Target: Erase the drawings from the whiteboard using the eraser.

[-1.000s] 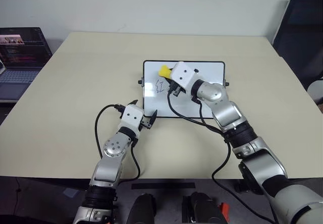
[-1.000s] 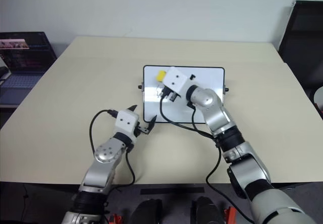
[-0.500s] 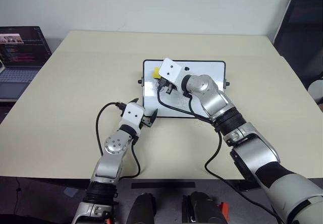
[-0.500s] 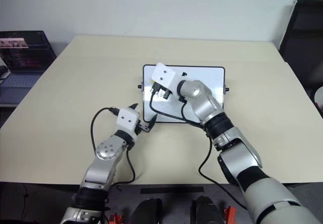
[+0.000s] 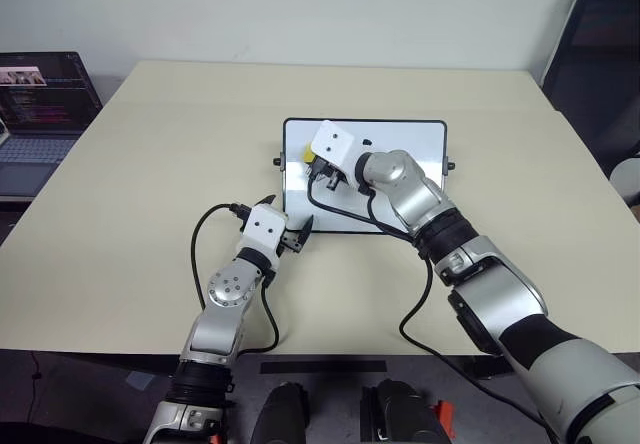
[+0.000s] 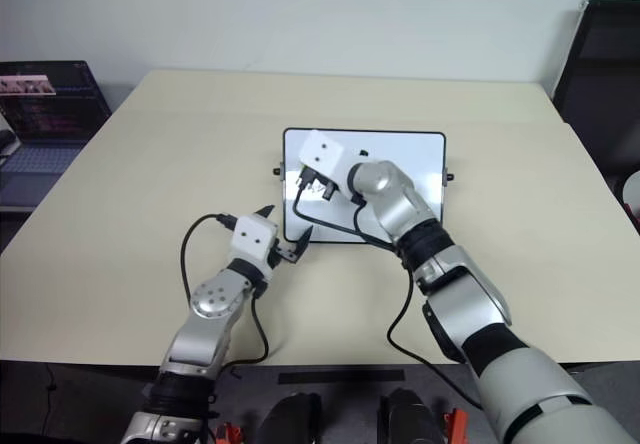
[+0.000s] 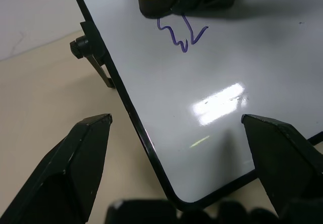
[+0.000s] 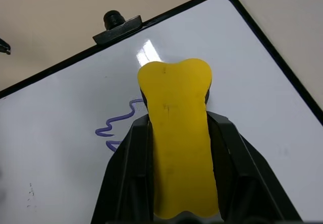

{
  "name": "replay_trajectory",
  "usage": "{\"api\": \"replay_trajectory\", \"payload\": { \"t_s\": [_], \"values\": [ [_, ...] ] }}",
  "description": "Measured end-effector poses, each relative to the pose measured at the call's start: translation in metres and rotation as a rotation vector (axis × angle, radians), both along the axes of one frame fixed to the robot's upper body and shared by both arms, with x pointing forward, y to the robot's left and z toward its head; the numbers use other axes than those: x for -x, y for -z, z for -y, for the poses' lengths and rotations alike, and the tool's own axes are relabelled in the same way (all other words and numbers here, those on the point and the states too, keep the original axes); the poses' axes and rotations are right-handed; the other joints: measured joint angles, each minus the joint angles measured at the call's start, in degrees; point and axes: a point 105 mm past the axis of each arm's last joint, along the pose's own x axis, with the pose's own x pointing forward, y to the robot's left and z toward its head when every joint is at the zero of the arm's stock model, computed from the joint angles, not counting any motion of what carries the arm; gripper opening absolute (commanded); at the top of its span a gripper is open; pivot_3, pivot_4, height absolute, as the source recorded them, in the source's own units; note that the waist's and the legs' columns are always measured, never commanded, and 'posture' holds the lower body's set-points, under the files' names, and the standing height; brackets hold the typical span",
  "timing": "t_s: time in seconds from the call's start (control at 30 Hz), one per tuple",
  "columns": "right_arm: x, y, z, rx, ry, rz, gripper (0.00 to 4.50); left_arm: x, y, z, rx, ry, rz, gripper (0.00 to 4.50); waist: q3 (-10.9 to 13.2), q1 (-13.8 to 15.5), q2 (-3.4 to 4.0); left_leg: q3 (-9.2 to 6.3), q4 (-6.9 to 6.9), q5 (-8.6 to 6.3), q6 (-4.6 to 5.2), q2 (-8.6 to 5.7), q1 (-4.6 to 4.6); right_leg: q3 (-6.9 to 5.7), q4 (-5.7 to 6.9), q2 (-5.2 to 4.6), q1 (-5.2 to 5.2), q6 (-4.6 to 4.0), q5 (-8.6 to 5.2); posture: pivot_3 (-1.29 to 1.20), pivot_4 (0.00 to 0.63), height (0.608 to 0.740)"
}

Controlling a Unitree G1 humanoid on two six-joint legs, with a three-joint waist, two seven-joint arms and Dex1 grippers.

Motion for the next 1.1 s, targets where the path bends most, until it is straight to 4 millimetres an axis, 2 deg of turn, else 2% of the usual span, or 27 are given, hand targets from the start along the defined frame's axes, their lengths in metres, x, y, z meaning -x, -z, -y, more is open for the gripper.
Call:
{"api": "replay_trajectory", "payload": {
  "t_s": [0.13,0.43,0.6,0.73,0.93,1.1],
  "values": [
    [0.003,0.005,0.0,0.014,-0.014,-0.014,1.12,0.0,0.0,0.002,0.001,0.005,0.001,4.5,0.0,0.0,0.0,-0.01,0.0,0.0,0.0,0.0,0.0,0.0,0.0,0.0,0.0,0.0,0.0,0.0,0.15,0.74],
    [0.032,0.047,0.0,0.071,-0.092,-0.086,1.12,0.003,0.004,0.001,0.0,0.001,-0.012,4.5,-0.1,0.0,-0.01,-0.06,0.15,0.02,0.01,0.0,0.06,-0.04,0.08,0.02,0.11,0.0,0.01,0.0,0.15,0.74],
    [0.044,0.061,0.003,0.089,-0.104,-0.119,1.12,0.004,0.004,0.001,0.0,-0.001,-0.013,4.5,-0.1,0.1,-0.02,-0.04,0.18,0.05,0.04,-0.01,0.13,-0.02,0.08,0.03,0.16,0.0,0.01,0.0,0.15,0.74],
    [0.04,0.058,0.003,0.092,-0.097,-0.112,1.12,0.004,0.004,0.001,0.0,0.001,-0.015,4.5,-0.1,0.1,-0.02,-0.04,0.18,0.07,0.05,-0.01,0.16,-0.03,0.08,0.04,0.17,0.0,0.01,0.0,0.15,0.74],
    [0.006,0.018,0.013,0.073,0.012,0.001,1.12,0.004,0.003,0.004,-0.003,0.013,-0.011,4.5,-0.1,0.1,-0.02,0.01,0.15,0.17,0.05,0.0,0.19,-0.03,0.07,0.04,0.17,-0.04,0.07,0.0,0.15,0.74],
    [-0.005,0.004,0.015,0.066,0.028,0.04,1.12,0.003,0.0,0.007,-0.002,0.018,-0.003,4.5,-0.1,0.0,-0.02,0.01,0.06,0.16,0.04,0.0,0.17,-0.01,0.08,0.03,0.13,-0.05,0.07,0.0,0.15,0.74]
  ]
}}
